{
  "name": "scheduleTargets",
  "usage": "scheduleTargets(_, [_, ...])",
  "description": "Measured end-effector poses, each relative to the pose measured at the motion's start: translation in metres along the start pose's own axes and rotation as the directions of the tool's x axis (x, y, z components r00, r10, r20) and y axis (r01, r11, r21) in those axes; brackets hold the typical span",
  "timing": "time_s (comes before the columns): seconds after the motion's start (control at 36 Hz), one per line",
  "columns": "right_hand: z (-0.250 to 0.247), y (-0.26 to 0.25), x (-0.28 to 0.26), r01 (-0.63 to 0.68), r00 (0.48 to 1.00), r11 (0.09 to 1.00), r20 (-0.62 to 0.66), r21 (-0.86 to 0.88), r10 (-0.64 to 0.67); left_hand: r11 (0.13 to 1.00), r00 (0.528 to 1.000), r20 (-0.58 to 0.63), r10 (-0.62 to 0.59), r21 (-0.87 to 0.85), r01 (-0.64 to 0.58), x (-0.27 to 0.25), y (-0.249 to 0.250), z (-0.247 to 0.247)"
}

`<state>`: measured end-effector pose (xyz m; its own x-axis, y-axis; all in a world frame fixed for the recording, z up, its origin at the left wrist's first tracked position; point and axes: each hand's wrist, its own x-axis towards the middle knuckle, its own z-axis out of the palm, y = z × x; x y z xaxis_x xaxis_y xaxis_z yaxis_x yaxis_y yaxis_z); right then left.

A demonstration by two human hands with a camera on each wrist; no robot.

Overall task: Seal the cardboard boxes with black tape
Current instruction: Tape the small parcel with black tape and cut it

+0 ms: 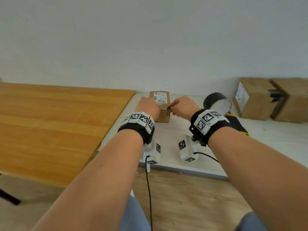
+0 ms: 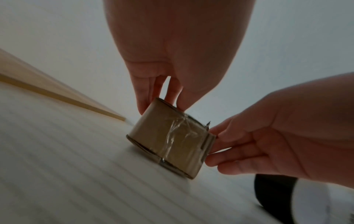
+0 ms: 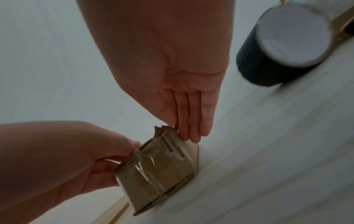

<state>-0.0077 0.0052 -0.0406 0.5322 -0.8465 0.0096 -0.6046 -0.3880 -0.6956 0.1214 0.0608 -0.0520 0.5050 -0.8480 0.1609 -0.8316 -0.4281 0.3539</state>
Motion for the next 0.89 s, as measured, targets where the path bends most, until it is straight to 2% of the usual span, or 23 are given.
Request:
scheduleTargets(0.19, [-0.031, 0.03, -0.008, -0.094, 0.995, 0.983, -0.015, 0.159, 0.098, 0.997, 0.999, 0.0, 0.049, -0.06, -0.049, -0.008, 0.039, 0.013])
scheduleTargets(0.31, [-0.032, 0.038, -0.011, -0.114, 0.993, 0.964, -0.003, 0.242, 0.118, 0.984, 0.985, 0.009, 0.174, -0.024, -0.174, -0.008, 0.047, 0.014])
scheduleTargets(0.42, [-0.028, 0.036, -0.01, -0.122, 0.992, 0.966, -0.002, 0.228, 0.126, 0.977, 0.977, 0.02, 0.212, 0.031, -0.212, -0.01, 0.046, 0.012])
scheduleTargets(0.64, [-0.018, 0.027, -0.002, -0.204, 0.977, 0.953, -0.02, 0.224, 0.213, 0.974, 0.973, 0.041, 0.226, 0.022, -0.227, -0.012, 0.035, 0.008])
scheduleTargets(0.75, [-0.021, 0.026, 0.001, -0.269, 0.963, 0.929, 0.046, 0.256, 0.266, 0.967, 0.968, 0.036, 0.249, 0.042, -0.25, -0.011, 0.036, 0.01])
scheduleTargets(0.89, [-0.026, 0.03, 0.001, -0.261, 0.964, 0.93, 0.115, 0.257, 0.239, 0.968, 0.969, 0.019, 0.246, 0.053, -0.247, -0.008, 0.036, 0.013])
